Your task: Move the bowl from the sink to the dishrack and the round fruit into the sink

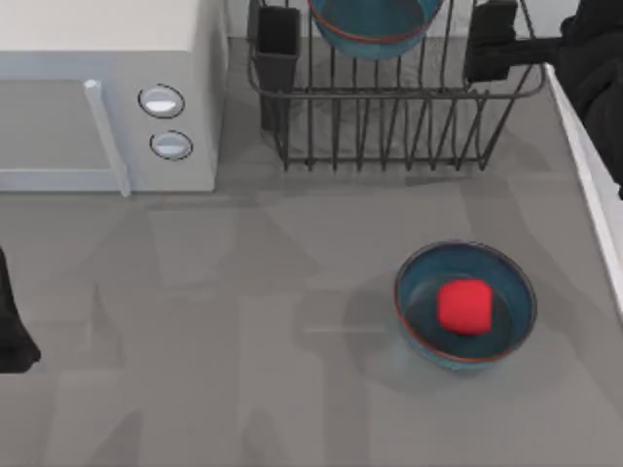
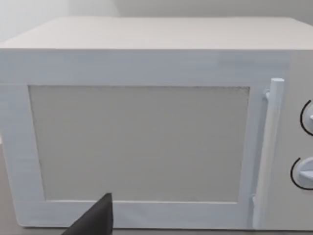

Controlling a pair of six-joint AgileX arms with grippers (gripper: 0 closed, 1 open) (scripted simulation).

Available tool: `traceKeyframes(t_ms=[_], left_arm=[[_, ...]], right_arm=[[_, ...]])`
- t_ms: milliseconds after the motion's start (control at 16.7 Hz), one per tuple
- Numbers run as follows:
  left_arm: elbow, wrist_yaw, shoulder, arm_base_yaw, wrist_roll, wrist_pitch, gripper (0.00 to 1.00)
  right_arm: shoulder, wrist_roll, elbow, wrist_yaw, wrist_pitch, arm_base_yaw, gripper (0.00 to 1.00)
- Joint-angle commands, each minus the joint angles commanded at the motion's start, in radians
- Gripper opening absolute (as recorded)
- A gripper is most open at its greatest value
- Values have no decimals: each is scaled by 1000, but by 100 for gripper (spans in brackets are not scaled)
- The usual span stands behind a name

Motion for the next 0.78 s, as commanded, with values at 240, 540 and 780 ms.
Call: traceKeyframes(t_ms=[240,540,780], left_arm=[[0,0,0,0,0,0,100],[0,0,0,0,0,0,100],[0,0,0,0,0,0,100]], right_arm=[[-468,5,-311,-162,-147,-130,100],[-1032,1,-636,-294,-351,-288,100],[-1331,-14,-793,-342,-481,-385,100]])
